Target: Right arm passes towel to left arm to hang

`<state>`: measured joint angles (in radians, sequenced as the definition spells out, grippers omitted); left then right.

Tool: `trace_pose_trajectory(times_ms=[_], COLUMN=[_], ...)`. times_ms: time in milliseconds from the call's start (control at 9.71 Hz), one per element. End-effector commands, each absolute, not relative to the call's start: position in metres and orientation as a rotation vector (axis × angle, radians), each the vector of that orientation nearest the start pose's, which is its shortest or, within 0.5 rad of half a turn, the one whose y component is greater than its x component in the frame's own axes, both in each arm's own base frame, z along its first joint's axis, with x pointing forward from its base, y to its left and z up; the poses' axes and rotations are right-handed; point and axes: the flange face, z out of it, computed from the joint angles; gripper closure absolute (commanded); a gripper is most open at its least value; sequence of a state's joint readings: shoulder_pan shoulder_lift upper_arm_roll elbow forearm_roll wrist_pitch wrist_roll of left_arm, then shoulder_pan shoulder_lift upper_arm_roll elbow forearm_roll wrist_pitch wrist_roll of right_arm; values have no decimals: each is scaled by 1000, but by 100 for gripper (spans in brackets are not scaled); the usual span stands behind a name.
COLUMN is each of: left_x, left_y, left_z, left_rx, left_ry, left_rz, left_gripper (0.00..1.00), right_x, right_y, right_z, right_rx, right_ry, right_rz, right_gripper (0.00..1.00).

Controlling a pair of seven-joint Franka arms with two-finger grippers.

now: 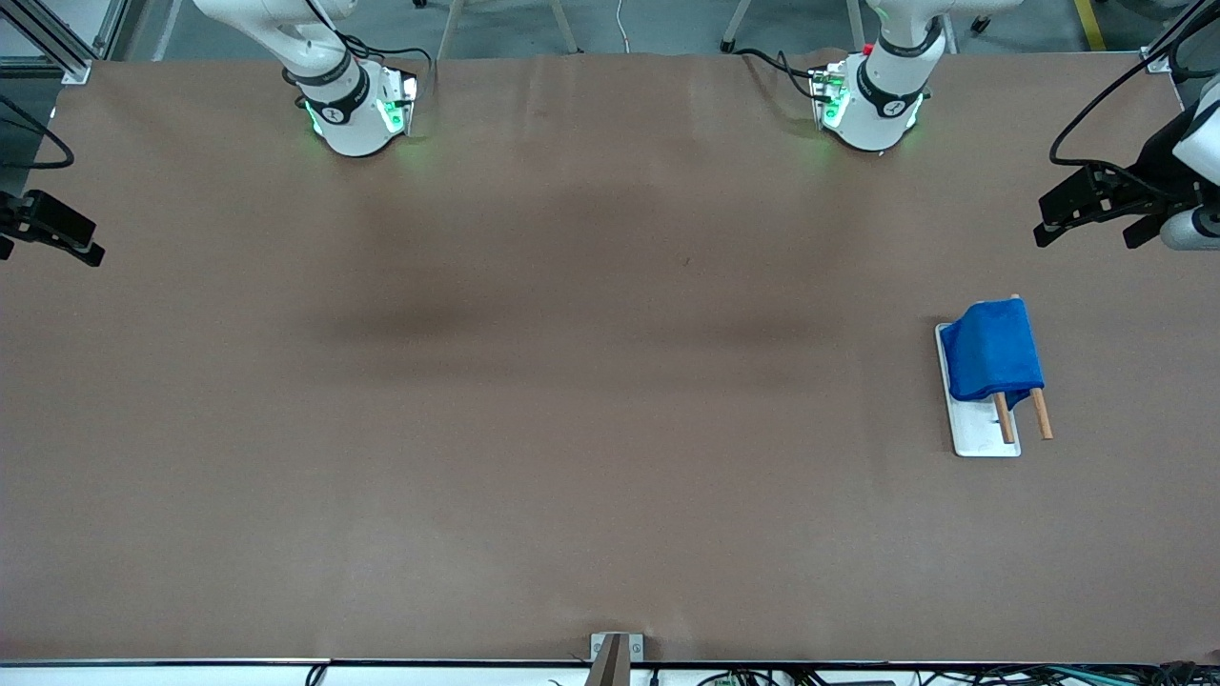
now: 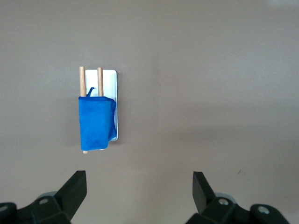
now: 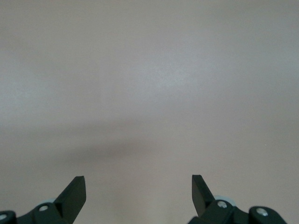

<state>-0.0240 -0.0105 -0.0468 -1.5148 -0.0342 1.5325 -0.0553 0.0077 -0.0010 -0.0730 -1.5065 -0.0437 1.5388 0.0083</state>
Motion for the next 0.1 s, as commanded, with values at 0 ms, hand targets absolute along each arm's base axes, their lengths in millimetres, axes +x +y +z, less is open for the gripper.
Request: trace_pose_trajectory(times_ms=[0], left_x=[550], left_y=[-42], left_z=[639], left_rx=[-3181], left_ry=[42], left_rz=[23], left_gripper=[0], right_x=[547], right_y=[-42], right_z=[655], right_rx=[-3187], right_ry=[146], right_rz=[-62], right_gripper=[0])
